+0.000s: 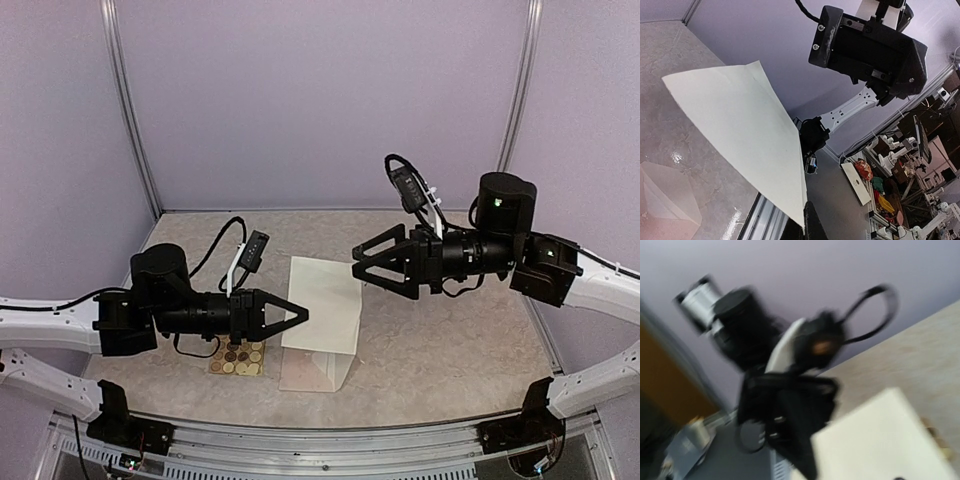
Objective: Place the letter into the envelope and seal it
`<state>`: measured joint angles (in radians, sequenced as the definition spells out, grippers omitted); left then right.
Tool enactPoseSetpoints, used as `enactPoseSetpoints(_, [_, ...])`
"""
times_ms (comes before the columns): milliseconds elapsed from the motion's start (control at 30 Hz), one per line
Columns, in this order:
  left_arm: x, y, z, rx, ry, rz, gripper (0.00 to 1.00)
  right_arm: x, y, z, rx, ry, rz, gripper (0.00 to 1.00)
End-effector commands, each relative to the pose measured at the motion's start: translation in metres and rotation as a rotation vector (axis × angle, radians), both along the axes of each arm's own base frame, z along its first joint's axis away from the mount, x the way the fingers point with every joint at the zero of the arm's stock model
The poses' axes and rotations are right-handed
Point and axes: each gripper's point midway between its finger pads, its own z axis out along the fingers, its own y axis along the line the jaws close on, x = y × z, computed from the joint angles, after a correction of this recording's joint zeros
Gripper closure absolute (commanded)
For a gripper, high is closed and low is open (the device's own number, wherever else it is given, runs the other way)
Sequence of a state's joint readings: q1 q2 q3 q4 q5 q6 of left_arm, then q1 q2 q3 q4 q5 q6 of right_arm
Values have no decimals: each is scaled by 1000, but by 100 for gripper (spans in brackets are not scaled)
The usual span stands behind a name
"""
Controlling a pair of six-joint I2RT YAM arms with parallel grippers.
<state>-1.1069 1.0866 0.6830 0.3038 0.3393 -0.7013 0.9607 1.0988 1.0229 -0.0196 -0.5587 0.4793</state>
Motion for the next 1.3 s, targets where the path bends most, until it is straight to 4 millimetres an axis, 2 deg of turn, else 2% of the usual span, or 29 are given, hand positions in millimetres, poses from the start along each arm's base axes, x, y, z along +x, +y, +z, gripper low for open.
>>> enactPoseSetpoints(0, [-8,-5,17,-22,-26,-53,100,-28,26,-20,-74,7,175,26])
enactPoseSetpoints(200, [-14,-10,22,-24,-32,-93,100,-33,44,-56,-172,57,233,27])
enactPoseSetpoints(267, [-15,-10,22,-23,-35,-101,100,-36,46,-61,-185,67,247,27])
enactPoseSetpoints(367, [-14,-10,22,-17,-38,-94,100,-39,46,-64,-192,70,259,33])
enactPoseSetpoints(400, [-14,-10,22,-17,-40,-94,100,-39,46,-64,-191,68,260,37])
enactPoseSetpoints(467, [-13,-11,22,-14,-42,-90,100,-39,45,-63,-190,69,252,59])
enactPoseSetpoints(633, [-9,-11,20,-6,-43,-72,100,-36,44,-62,-189,63,227,98])
enactPoseSetpoints(667, [-9,-11,21,-7,-46,-66,100,-34,43,-61,-189,60,216,100])
enactPoseSetpoints(700, [-7,-9,22,-8,-49,-55,97,-33,42,-62,-194,61,202,100])
enactPoseSetpoints(767, [-3,-6,22,-1,-54,-26,69,-31,41,-61,-193,59,191,100])
enactPoseSetpoints(833, [4,0,21,12,-62,27,46,-33,40,-60,-187,59,195,100])
enactPoseSetpoints(933, [13,12,19,27,-67,91,30,-36,39,-58,-180,65,212,100])
enactPoseSetpoints(1000, [15,19,18,30,-67,111,23,-40,39,-57,-172,68,235,100])
enactPoseSetpoints(1100, [11,22,22,28,-73,96,18,-44,39,-58,-172,78,259,100])
enactPoseSetpoints(1200, [2,17,24,27,-78,42,17,-45,41,-59,-178,84,270,100])
enactPoseSetpoints(1267, [-3,13,23,33,-81,10,22,-45,42,-61,-182,90,279,100])
